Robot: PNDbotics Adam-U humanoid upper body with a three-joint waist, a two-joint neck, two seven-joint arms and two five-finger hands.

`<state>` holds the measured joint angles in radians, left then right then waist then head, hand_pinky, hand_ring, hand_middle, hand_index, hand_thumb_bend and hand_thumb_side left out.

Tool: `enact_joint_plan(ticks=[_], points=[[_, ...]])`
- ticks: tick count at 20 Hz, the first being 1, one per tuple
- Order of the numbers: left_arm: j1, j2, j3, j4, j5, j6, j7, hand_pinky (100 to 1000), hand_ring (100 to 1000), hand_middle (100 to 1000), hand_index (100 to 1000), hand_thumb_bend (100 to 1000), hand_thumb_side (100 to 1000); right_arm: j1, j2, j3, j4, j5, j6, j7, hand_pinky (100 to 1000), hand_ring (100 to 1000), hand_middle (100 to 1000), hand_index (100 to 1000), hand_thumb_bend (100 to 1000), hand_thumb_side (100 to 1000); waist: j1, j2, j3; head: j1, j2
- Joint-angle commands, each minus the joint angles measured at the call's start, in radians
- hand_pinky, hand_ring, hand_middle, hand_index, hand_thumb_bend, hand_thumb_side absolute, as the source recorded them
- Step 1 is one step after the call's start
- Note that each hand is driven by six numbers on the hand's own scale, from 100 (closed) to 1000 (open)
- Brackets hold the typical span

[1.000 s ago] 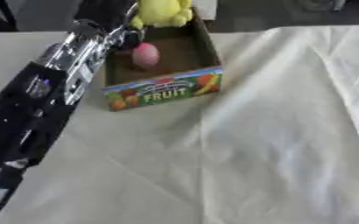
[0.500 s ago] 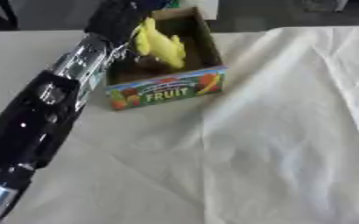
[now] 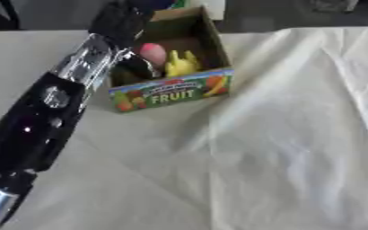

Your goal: Pick up objects on the table and place them in the box.

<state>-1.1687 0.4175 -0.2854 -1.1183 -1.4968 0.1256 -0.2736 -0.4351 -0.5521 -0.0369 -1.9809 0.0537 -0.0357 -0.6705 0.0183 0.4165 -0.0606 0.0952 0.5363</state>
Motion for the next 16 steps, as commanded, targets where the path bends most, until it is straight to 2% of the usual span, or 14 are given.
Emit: enact_joint_plan(ticks=[1,4,5,6,7,9,10,13,16], points=[[-0.016,0.019,0.017,-0.044,0.008,0.014,0.004,755,912,877,945,731,710,-0.003,-0.019,-0.01,-0.019,-0.006,0.003,-0.001,639,660,522,712,100,645,-0.005,-0.031,0.002,0.0,0.006],[-0.014,0.026,0.023,-0.115,0.068,0.042,0.04,703,882,842,919,478,586,0.003,-0.019,-0.013,-0.019,-0.005,0.004,-0.003,639,660,522,712,100,645,-0.008,-0.035,0.01,-0.004,0.013],[-0.01,0.031,0.025,-0.159,0.102,0.057,0.059,669,864,819,903,394,579,0.006,-0.019,-0.014,-0.019,-0.004,0.004,-0.005,639,660,522,712,100,645,-0.009,-0.038,0.015,-0.006,0.018],[-0.003,0.037,0.028,-0.208,0.143,0.075,0.076,653,855,808,895,339,590,0.008,-0.02,-0.016,-0.019,-0.003,0.004,-0.006,639,660,522,712,100,645,-0.01,-0.041,0.019,-0.009,0.023],[0.006,0.042,0.034,-0.26,0.189,0.098,0.093,615,835,782,881,210,615,0.01,-0.021,-0.017,-0.019,-0.003,0.004,-0.007,639,660,523,712,100,644,-0.011,-0.045,0.024,-0.011,0.027],[0.031,0.055,0.056,-0.382,0.302,0.156,0.142,563,802,745,866,100,666,0.012,-0.024,-0.02,-0.019,0.0,0.002,-0.01,639,661,525,713,100,643,-0.013,-0.053,0.035,-0.014,0.036],[0.047,0.064,0.068,-0.448,0.363,0.187,0.173,550,793,734,862,100,680,0.012,-0.026,-0.022,-0.019,0.001,0.001,-0.012,639,661,525,713,100,643,-0.015,-0.058,0.04,-0.016,0.04],[0.108,0.082,0.102,-0.638,0.547,0.268,0.276,492,756,695,851,100,806,0.016,-0.029,-0.027,-0.019,0.004,-0.002,-0.017,639,662,528,713,100,642,-0.019,-0.073,0.059,-0.023,0.054],[0.183,0.092,0.132,-0.805,0.736,0.324,0.376,469,738,676,843,100,870,0.018,-0.029,-0.03,-0.019,0.006,-0.006,-0.02,639,663,529,712,100,642,-0.021,-0.09,0.077,-0.03,0.07]])
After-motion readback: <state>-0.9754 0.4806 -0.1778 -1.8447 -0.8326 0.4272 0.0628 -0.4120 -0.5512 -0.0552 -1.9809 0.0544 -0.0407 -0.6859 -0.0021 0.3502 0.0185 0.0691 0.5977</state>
